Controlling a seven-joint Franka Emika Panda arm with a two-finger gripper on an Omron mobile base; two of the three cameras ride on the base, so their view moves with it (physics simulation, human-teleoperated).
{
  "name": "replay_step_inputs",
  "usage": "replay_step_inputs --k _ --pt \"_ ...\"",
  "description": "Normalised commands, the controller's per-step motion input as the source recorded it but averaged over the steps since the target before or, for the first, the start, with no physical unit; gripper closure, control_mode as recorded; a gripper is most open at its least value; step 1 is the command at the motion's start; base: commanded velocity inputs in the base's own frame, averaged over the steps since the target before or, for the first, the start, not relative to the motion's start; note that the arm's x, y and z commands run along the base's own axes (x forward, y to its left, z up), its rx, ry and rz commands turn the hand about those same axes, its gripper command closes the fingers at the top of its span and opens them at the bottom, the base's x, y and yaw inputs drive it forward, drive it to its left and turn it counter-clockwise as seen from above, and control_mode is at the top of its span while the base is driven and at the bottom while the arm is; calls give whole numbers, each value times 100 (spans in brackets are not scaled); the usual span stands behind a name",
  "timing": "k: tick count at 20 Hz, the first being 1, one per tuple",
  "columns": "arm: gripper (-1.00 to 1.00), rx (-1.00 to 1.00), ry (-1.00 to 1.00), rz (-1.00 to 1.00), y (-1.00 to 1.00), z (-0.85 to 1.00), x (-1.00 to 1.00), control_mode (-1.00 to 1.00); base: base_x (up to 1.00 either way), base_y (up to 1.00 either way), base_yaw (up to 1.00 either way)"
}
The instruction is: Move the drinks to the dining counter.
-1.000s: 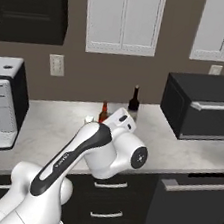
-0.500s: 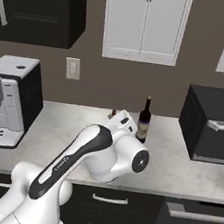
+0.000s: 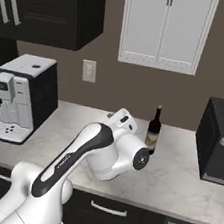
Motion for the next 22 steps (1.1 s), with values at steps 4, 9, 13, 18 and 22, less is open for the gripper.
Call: replay_step_inputs --k 4,9,13,18,22 --pt "-100 0 0 0 0 0 0 100 25 0 19" --pt "-100 0 0 0 0 0 0 100 0 0 2" --pt "-100 0 0 0 0 0 0 100 0 0 1" --pt "-100 0 0 -5 -1 0 0 -100 0 0 0" --pt "-100 0 0 -17 -23 0 6 -100 0 0 0"
